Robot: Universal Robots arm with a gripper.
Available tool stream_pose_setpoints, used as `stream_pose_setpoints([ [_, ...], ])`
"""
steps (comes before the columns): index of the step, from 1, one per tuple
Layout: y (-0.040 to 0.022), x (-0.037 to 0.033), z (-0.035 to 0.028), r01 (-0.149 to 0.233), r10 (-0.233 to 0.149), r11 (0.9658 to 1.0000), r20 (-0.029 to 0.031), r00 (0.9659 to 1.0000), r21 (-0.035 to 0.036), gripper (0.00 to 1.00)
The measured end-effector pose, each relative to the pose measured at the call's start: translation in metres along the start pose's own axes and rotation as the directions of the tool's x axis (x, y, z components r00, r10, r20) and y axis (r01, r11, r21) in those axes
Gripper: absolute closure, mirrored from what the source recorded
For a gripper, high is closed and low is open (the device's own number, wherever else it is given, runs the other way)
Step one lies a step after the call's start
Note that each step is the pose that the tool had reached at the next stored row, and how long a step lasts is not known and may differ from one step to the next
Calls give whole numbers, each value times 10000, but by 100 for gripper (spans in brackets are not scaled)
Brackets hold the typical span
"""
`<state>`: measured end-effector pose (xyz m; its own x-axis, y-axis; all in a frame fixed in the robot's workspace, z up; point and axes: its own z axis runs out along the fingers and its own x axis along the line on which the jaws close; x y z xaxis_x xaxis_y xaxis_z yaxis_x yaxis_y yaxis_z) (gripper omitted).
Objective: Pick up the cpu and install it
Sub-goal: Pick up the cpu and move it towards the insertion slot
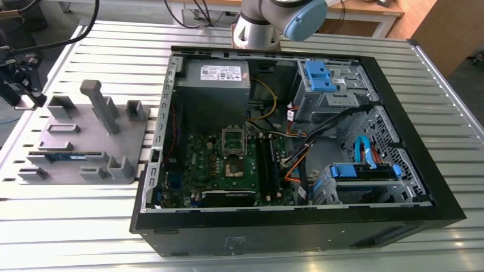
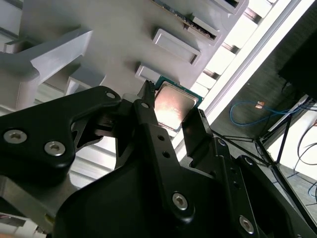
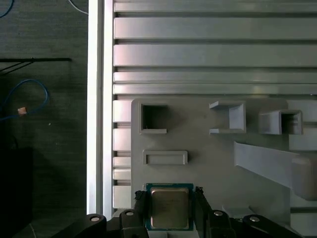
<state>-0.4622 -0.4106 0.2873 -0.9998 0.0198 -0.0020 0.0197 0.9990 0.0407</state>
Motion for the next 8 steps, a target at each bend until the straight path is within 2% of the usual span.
stream_pose_setpoints([
  [8,5,0,-121,0,0,10000,0,10000,0,53],
])
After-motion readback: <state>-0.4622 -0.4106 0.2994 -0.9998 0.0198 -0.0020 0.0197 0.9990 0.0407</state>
